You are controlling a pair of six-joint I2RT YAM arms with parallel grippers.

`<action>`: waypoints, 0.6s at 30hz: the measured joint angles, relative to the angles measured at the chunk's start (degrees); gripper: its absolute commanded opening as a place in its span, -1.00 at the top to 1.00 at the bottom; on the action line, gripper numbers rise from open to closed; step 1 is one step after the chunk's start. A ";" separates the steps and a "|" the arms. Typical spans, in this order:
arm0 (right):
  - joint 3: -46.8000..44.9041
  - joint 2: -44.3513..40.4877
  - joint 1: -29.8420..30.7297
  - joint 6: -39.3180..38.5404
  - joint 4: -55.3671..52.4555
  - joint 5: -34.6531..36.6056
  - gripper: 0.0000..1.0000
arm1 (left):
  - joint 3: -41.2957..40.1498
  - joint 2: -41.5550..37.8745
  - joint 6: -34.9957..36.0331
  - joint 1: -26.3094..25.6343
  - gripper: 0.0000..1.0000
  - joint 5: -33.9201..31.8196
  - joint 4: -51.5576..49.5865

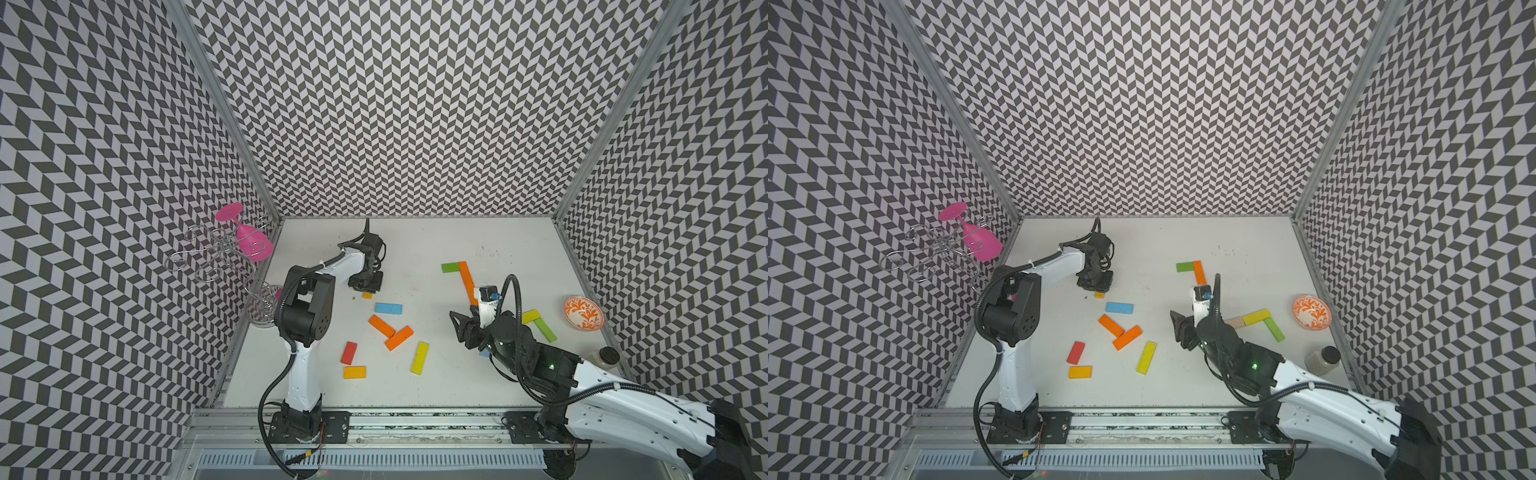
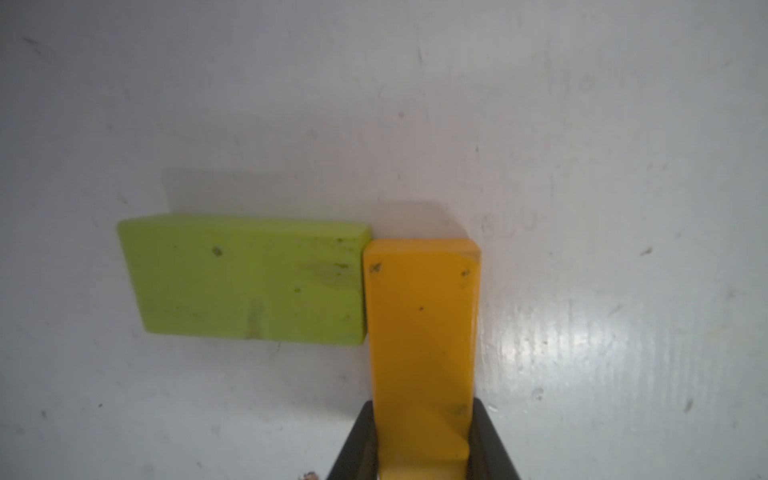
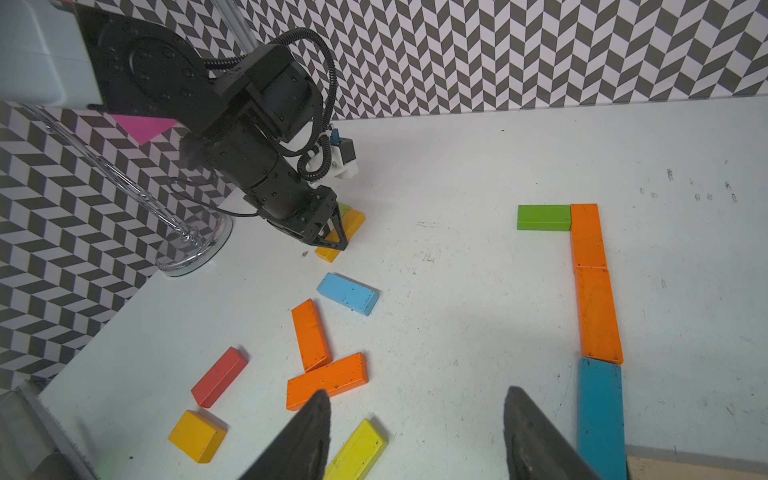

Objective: Assemble a giraffe with building blocks
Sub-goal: Assemble the building block at the center of the board.

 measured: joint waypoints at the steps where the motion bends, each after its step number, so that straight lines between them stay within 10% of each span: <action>1: 0.00 0.00 0.00 0.00 0.00 0.00 -0.29 | 0.00 0.00 0.00 0.02 0.47 0.00 0.00; 18: 0.00 0.63 0.00 0.04 0.00 0.00 -0.29 | 0.37 -0.11 -0.13 0.07 -0.46 0.46 -0.13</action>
